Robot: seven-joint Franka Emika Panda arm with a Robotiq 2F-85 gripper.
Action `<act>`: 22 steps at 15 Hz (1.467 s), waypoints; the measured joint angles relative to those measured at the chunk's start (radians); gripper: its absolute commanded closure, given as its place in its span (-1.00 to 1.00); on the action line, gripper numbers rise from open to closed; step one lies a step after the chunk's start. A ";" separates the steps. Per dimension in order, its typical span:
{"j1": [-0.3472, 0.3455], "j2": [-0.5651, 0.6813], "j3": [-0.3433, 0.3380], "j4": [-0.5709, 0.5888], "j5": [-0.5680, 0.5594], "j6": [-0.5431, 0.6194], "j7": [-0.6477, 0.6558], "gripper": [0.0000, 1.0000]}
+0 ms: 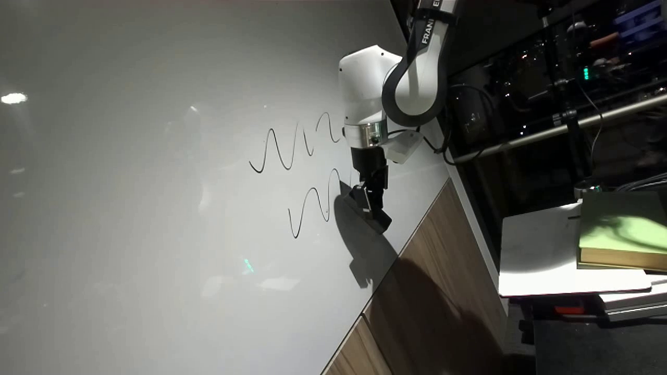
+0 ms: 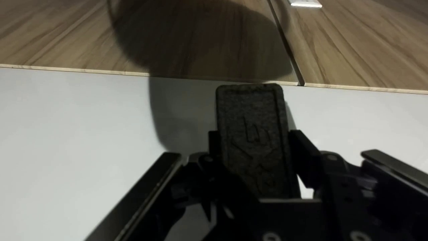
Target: Use the black eraser to wipe the whiteboard.
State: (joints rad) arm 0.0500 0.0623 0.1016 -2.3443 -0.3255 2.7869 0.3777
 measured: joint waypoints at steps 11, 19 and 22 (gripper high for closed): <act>-0.005 0.047 -0.019 0.158 0.000 -0.031 0.000 0.43; 0.007 -0.056 -0.044 0.279 0.003 -0.287 -0.048 0.43; -0.007 -0.092 -0.059 0.313 0.003 -0.346 -0.081 0.43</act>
State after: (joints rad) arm 0.0429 -0.0298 0.0423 -2.0314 -0.3220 2.4407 0.2965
